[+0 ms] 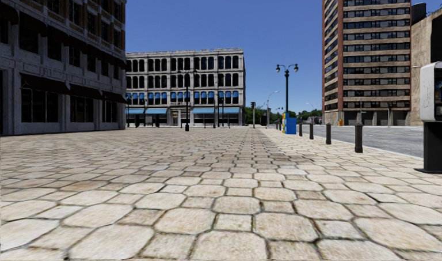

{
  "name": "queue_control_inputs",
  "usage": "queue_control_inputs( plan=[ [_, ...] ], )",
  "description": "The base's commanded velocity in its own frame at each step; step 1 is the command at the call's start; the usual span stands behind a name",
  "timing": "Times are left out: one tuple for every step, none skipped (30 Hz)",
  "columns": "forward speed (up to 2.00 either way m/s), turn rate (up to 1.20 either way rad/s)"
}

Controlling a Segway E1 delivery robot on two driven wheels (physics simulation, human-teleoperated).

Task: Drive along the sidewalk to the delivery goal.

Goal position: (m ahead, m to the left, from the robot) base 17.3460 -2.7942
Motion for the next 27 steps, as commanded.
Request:
queue_control_inputs(
  plan=[
    [1.5,-0.63],
    [1.83,-0.62],
    [1.83,-0.62],
    [1.94,-0.6],
    [1.97,-0.59],
    [1.97,-0.58],
    [1.97,-0.58],
    [1.97,-0.58],
    [1.97,-0.57],
    [1.97,-0.57],
    [1.97,-0.57],
    [1.97,-0.56],
    [1.97,-0.54],
    [1.97,-0.48],
    [1.97,0.0],
    [1.97,0.0],
    [1.97,0.0],
    [1.97,0.0],
    [1.97,0.0],
    [1.97,0.0],
    [1.97,0.0],
    [1.97,0.0],
    [1.97,0.0],
    [1.97,0.0],
    [1.97,0.0],
    [1.97,0.0],
    [1.97,0.0]
  ],
)
